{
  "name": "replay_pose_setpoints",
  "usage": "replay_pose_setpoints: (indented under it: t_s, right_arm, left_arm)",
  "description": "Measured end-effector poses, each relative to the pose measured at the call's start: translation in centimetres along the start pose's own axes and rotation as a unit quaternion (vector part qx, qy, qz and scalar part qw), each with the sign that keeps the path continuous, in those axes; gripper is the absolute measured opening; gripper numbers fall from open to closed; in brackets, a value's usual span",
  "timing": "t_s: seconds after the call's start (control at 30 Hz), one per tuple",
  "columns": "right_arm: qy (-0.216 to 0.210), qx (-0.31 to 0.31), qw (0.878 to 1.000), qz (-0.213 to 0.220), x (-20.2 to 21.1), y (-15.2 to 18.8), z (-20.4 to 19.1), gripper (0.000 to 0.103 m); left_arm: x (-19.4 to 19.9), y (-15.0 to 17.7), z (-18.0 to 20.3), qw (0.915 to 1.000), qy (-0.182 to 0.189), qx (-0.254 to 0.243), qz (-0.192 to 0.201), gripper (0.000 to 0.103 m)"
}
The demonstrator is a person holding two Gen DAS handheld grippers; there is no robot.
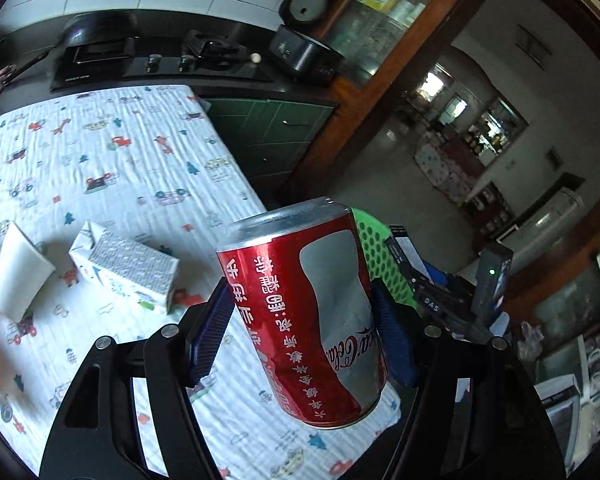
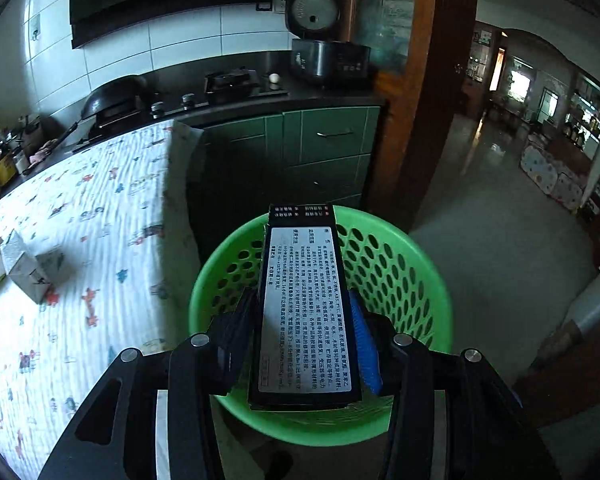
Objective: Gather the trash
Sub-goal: 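Carry the can and black box to the green basket and open both tools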
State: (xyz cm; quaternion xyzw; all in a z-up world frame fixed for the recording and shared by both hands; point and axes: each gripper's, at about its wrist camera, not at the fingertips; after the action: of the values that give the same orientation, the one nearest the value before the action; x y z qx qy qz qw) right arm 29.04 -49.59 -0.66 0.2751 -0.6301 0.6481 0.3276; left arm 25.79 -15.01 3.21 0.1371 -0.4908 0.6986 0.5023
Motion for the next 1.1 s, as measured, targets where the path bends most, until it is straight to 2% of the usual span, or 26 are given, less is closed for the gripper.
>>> replay_pose_setpoints:
  t_s: [0.2,0.5,0.97,1.1]
  right_arm:
    - [0.000,-0.039,0.999,0.001,-1.9,0.3,3.0,0.056]
    - [0.002,-0.025,1.000,0.019,0.9,2.2,4.1,0.064]
    - [0.003,-0.029,0.999,0.034,4.8,5.4,5.1,0.072]
    - [-0.001,-0.031,0.999,0.035,5.2,6.0,5.1,0.074]
  left_arm:
    - [-4.1,-1.6,3.8,0.9992,0.010,-0.032,-0.021,0.067]
    - [-10.2,-3.6,8.5,0.9953,0.021,-0.078,-0.054,0.067]
    - [-19.7,-5.4,12.7,0.9892,0.022,-0.094,-0.111,0.068]
    - [-21.6,-5.6,13.5,0.9882,0.016,-0.091,-0.122,0.071]
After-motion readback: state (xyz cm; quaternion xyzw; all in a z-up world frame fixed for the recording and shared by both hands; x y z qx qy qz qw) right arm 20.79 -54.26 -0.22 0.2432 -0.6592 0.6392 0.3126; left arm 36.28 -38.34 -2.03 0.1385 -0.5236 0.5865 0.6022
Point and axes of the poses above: each gripper's, at about its wrist camera, not at the fingertips, and x roughly against the way its jaws point, z to its right, y to its underside, and after that the axes turned 3 degrees about -z, right-handed
